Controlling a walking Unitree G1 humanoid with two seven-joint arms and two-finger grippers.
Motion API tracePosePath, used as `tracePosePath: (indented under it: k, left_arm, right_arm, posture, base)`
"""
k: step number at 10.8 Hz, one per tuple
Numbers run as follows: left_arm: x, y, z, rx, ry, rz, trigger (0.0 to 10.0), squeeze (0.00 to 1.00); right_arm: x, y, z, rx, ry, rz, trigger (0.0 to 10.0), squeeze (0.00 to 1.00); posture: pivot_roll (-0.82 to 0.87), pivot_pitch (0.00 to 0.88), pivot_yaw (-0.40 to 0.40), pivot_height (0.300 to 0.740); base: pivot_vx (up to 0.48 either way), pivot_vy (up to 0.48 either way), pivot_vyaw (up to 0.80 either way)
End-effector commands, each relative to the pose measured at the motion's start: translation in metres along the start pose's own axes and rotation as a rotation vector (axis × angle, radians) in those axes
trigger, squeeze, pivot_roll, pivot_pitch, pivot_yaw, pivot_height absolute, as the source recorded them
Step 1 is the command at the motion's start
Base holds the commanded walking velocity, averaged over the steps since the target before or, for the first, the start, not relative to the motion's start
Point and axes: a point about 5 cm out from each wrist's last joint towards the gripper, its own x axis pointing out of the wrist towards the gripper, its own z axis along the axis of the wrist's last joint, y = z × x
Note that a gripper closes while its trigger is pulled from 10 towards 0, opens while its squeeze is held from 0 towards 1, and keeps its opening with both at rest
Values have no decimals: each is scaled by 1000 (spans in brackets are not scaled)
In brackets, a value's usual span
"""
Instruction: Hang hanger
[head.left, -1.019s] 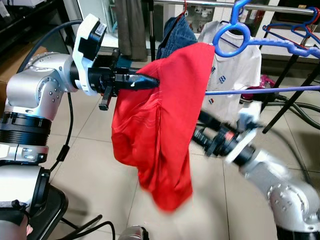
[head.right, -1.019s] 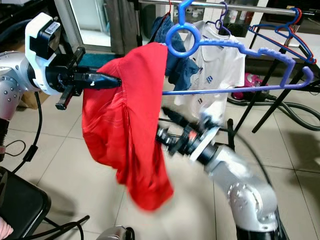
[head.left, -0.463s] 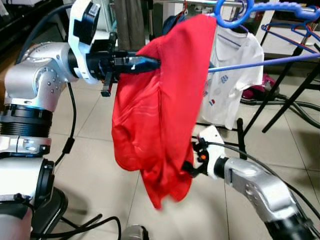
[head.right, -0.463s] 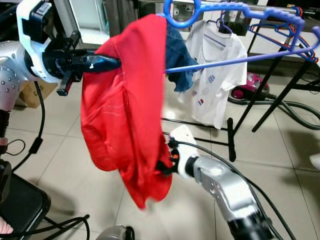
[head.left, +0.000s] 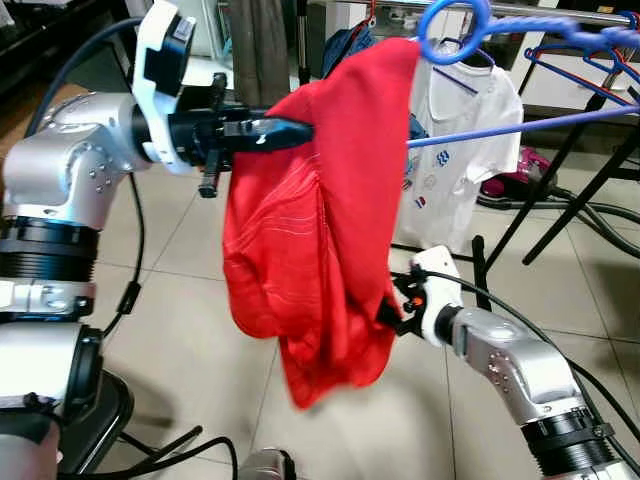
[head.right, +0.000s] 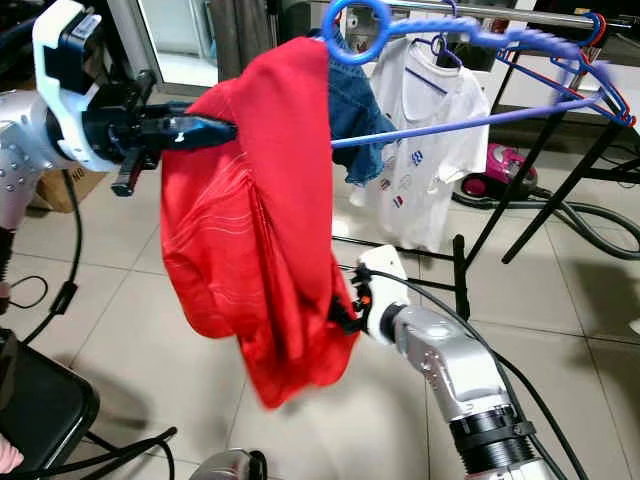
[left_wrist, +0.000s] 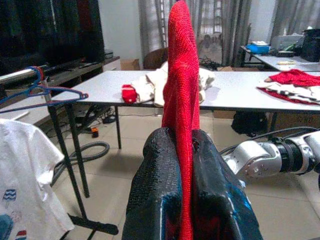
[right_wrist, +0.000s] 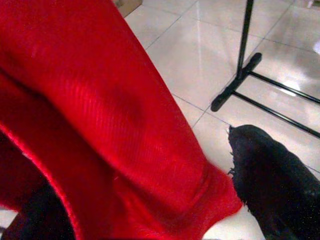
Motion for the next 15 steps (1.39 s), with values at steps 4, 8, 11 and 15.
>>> tracePosePath:
  k: [4,8,11,15]
  left_arm:
    - [-21,-7,19,87,-32,64,0,0]
    - [-27,-11,13,79,-7,90,0,0]
    - [-31,-21,-5,42,17,117,0,0]
    - [-39,-36,-33,13,109,161,0,0]
  right_arm:
    - [-19,-42,-18,58,48,-147,0,0]
    - [-30,-69,-12,79,4,-241,0,0]
    - [-45,-96,4,173,-124,-334,0,0]
    - [-69,-129,41,428,-422,-428,0,0]
  posture:
    - [173,72,21,740]
    - [174,58,29,740]
    - [170,41,30,740]
    - [167,24,34,740]
  base:
    - [0,0,0]
    - [0,0,0]
    - [0,0,0]
    - [0,0,0]
